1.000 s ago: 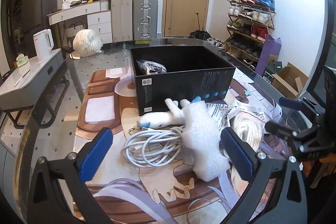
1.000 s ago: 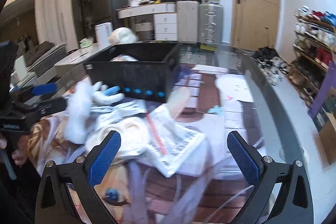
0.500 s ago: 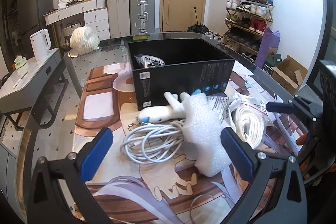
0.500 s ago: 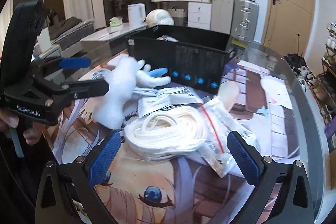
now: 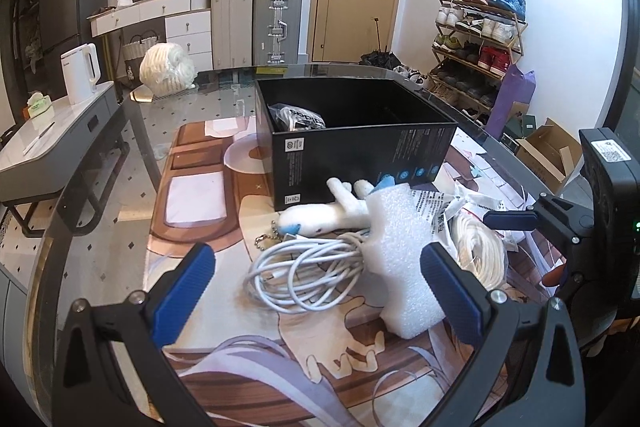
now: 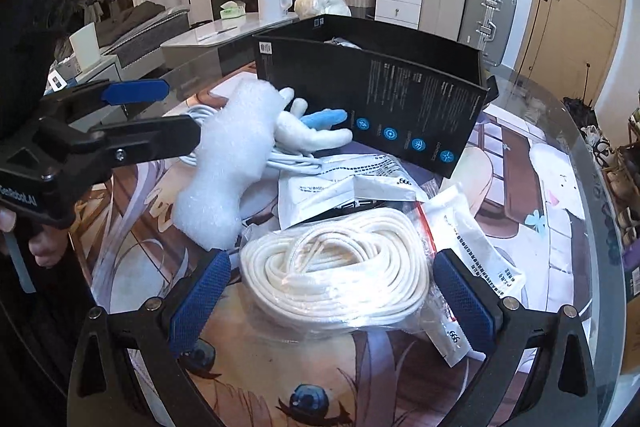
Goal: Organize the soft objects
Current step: 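Lower the right tool onto the bagged white rope coil and close, then grasp the white foam piece with the left tool while the right tool lifts the rope bag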
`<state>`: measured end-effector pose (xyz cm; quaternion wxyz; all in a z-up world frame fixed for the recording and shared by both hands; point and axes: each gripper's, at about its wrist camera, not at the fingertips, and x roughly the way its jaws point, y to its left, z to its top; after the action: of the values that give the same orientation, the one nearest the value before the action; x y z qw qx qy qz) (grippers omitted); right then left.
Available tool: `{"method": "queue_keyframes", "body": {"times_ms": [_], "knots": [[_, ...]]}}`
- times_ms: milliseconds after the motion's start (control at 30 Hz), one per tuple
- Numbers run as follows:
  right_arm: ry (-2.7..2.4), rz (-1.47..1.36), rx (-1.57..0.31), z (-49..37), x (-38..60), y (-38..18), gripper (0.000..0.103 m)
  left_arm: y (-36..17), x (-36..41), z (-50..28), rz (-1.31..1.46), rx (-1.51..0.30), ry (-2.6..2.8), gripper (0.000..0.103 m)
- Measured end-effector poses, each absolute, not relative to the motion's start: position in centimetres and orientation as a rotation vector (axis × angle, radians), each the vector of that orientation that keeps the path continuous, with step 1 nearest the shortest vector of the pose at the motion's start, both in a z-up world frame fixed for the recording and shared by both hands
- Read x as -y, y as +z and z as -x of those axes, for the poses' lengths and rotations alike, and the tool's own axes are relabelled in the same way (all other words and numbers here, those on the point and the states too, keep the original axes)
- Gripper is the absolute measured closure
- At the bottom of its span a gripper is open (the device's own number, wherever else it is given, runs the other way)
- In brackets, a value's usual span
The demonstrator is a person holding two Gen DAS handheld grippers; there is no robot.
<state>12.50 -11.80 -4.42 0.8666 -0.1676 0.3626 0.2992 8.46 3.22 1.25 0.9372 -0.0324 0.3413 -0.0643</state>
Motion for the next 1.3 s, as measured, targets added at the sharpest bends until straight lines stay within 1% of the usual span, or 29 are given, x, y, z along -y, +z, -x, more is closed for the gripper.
{"method": "queue_keyframes", "body": {"times_ms": [367, 433, 600, 733, 800, 933, 1000, 1100, 1300], "knots": [[0.665, 0.325, -0.776, -11.8, 12.4, -4.8, 0.001, 1.2, -3.1, -8.4, 0.065, -0.701, -0.140, 0.000], [0.660, 0.345, -0.771, -11.7, 12.4, -4.8, 0.003, 1.2, -3.1, -8.5, 0.062, -0.702, -0.142, 0.000], [0.651, 0.346, -0.760, -11.5, 12.7, -4.7, 0.014, 1.3, -3.0, -8.5, 0.055, -0.704, -0.149, 0.000], [0.654, 0.355, -0.749, -11.2, 13.0, -4.7, 0.021, 1.3, -2.9, -8.5, 0.056, -0.704, -0.149, 0.000], [0.657, 0.355, -0.745, -11.1, 13.1, -4.7, 0.027, 1.2, -2.9, -8.5, 0.055, -0.705, -0.151, 0.000], [0.664, 0.355, -0.734, -10.8, 13.3, -4.6, 0.037, 1.1, -2.7, -8.7, 0.054, -0.710, -0.160, 0.000], [0.661, 0.351, -0.728, -10.6, 13.4, -4.6, 0.043, 1.0, -2.5, -8.7, 0.048, -0.710, -0.164, 0.000], [0.670, 0.326, -0.715, -10.3, 13.8, -4.3, 0.047, 1.1, -2.3, -8.6, 0.041, -0.706, -0.167, 0.000], [0.690, 0.288, -0.668, -9.5, 14.7, -3.5, 0.048, 1.2, -2.1, -8.5, 0.046, -0.702, -0.185, 0.000]]}}
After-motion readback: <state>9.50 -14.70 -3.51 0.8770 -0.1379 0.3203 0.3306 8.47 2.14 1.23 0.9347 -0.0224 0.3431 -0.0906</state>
